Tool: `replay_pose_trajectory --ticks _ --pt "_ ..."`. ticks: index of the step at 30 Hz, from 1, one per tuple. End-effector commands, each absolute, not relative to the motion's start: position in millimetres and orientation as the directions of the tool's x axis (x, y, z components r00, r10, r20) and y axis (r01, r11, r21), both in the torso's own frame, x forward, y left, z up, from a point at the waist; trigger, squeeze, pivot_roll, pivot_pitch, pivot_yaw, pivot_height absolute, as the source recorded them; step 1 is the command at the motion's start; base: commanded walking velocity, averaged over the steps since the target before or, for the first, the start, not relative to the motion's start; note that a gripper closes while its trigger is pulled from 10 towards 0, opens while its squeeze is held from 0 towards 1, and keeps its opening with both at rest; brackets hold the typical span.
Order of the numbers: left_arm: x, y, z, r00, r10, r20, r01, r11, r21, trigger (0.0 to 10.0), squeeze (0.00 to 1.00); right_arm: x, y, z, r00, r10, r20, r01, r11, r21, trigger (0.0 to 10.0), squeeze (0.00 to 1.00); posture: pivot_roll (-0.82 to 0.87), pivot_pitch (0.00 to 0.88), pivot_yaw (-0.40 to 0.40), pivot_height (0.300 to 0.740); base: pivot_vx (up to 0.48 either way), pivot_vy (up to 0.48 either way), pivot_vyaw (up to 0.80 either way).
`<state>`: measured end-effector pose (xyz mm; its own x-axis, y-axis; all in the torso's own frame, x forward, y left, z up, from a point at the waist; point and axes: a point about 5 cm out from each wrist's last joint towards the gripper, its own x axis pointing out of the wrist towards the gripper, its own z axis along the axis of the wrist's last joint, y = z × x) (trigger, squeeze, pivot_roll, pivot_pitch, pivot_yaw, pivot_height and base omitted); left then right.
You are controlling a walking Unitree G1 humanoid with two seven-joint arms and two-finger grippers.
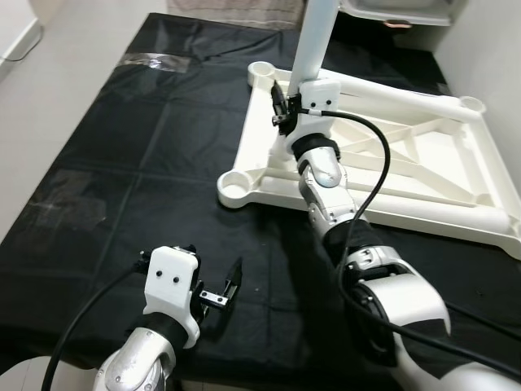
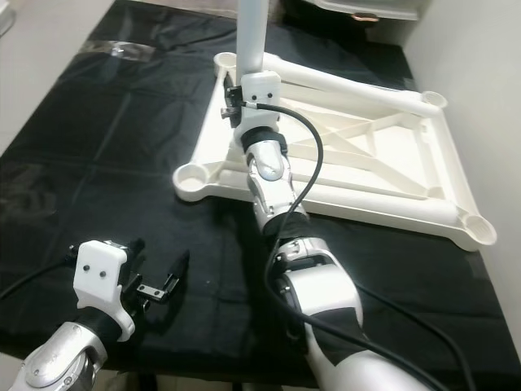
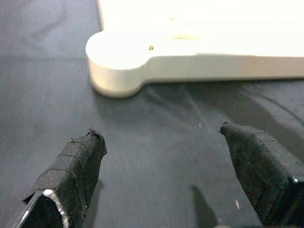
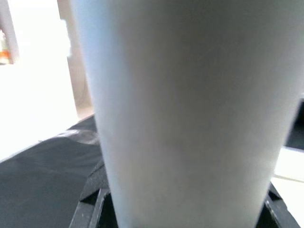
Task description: Building children table
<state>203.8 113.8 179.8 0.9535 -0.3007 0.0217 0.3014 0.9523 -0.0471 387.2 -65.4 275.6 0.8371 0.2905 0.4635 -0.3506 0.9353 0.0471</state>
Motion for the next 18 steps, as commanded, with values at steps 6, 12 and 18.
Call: replay_pose_trajectory --ticks 6,12,18 --pt "214 122 178 0.962 -0.27 0.027 0.271 0.961 -0.044 10.0 0.0 338 -7 245 0.8 0.507 0.32 -0.585 0.778 0.231 10.0 0.0 0.08 0.273 -0.115 0.74 0.0 0.0 0.0" --pt "217 127 180 0.968 -0.247 0.04 0.248 0.968 -0.035 10.0 0.0 318 10 246 0.781 0.531 0.33 -0.618 0.736 0.277 10.0 0.0 0.08 0.254 -0.12 0.74 0.0 0.0 0.0" --pt "221 129 181 0.97 -0.237 0.056 0.239 0.971 -0.026 10.0 0.0 301 16 248 0.755 0.592 0.283 -0.655 0.655 0.377 10.0 0.0 0.09 0.218 -0.124 0.74 0.0 0.0 0.0"
